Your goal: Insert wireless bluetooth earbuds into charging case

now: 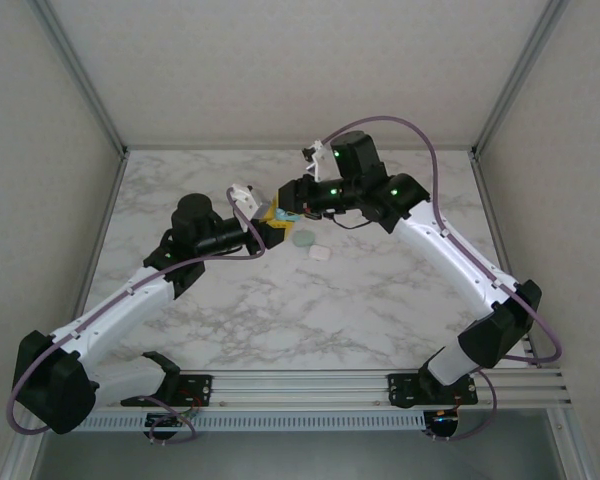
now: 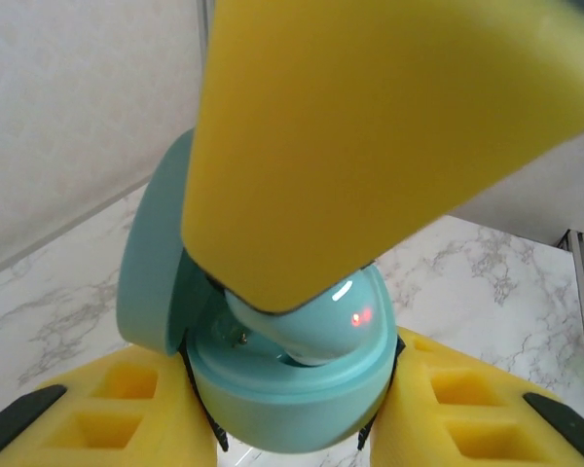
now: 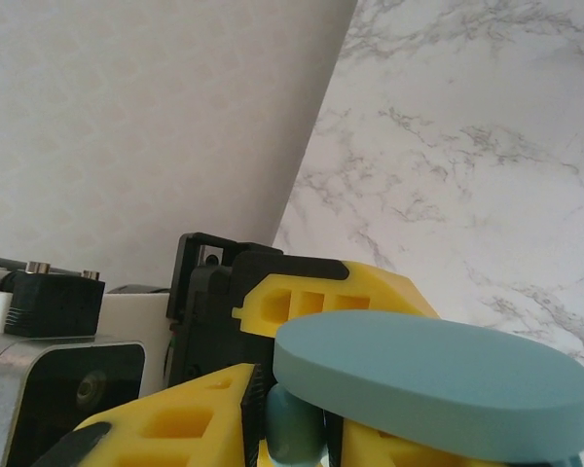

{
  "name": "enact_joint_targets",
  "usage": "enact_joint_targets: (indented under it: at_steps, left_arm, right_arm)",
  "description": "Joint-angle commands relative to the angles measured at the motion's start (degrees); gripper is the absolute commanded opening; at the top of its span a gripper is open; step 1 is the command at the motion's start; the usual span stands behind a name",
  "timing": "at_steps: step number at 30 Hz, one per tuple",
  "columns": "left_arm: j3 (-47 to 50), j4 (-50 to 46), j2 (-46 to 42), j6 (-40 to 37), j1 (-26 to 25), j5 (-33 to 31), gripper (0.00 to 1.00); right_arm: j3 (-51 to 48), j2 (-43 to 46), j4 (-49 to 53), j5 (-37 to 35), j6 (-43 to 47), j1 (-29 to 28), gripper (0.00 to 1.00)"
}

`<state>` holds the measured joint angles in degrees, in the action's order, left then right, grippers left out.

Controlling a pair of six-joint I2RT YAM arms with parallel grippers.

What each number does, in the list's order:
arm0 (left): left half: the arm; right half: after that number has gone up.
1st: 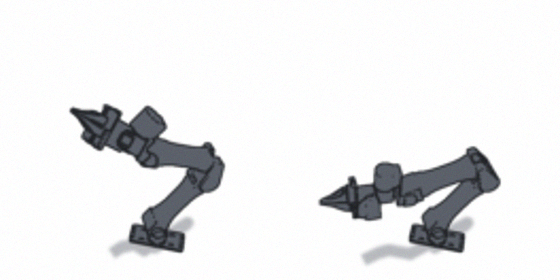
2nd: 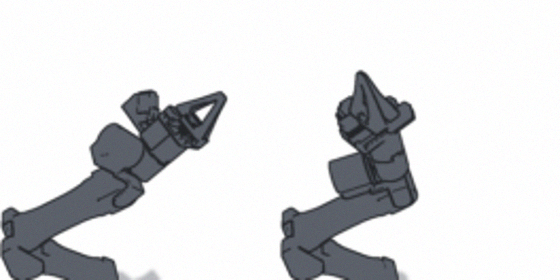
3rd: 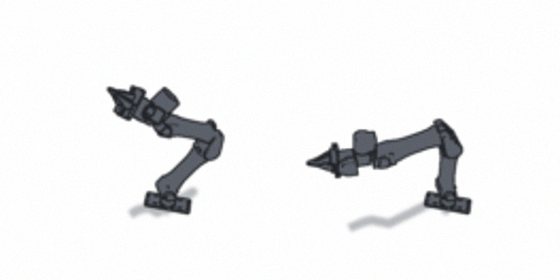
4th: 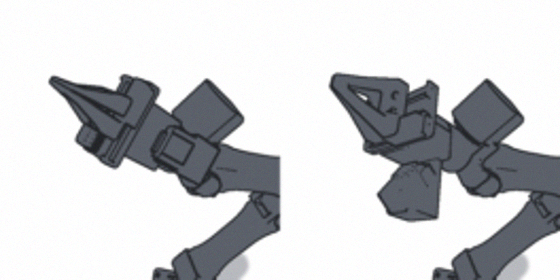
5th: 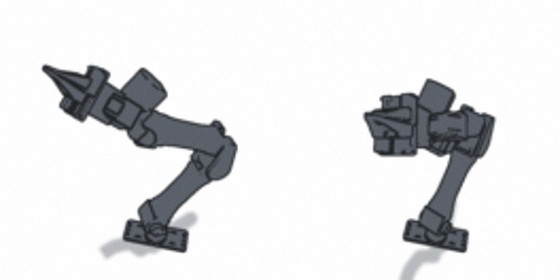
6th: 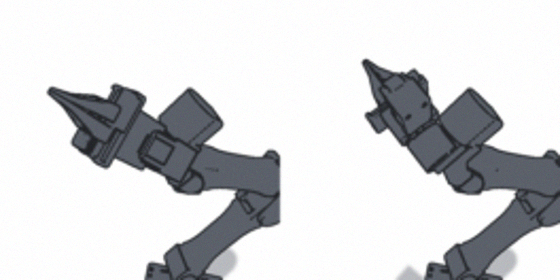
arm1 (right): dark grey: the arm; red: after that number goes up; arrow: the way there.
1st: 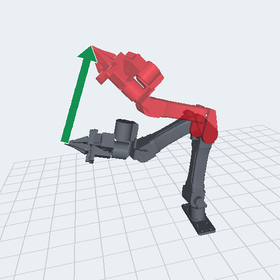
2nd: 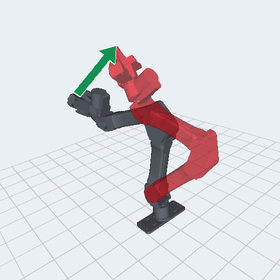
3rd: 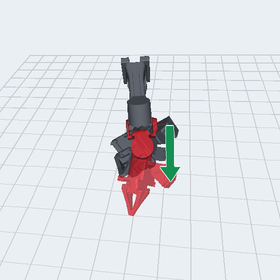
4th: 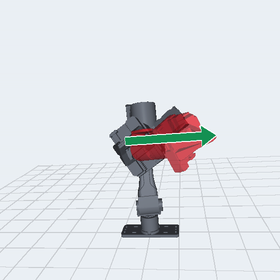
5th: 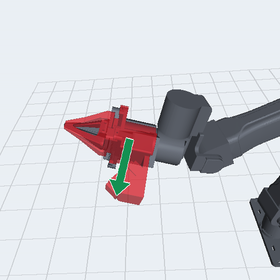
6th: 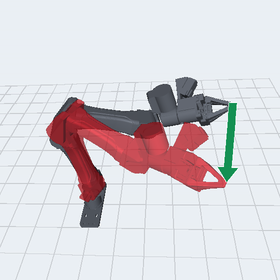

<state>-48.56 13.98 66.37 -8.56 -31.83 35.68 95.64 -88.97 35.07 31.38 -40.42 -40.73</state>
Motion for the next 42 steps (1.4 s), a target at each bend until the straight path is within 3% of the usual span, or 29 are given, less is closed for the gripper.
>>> enact_joint_targets:
  at_steps: [1,7,35,42]
  left_arm:
    - [-2.26,3.03,-1.2,0.93,-0.6,0.62,0.29]
    - [-2.3,3.16,-1.18,0.98,-0.6,1.18,0.29]
    - [-1.81,3.0,-1.77,0.47,-0.6,0.01,0.29]
    - [-1.84,2.02,-1.28,-0.12,-0.6,-1.06,0.29]
  right_arm:
    - [1.61,-0.94,4.2,-3.14,2.69,-0.77,0.27]
    - [1.94,-0.55,3.72,-6.93,3.07,-0.84,0.27]
    - [5.51,1.52,5.91,-6.76,4.16,-0.93,0.36]
    - [3.21,7.4,3.7,-7.74,5.8,-0.85,0.38]
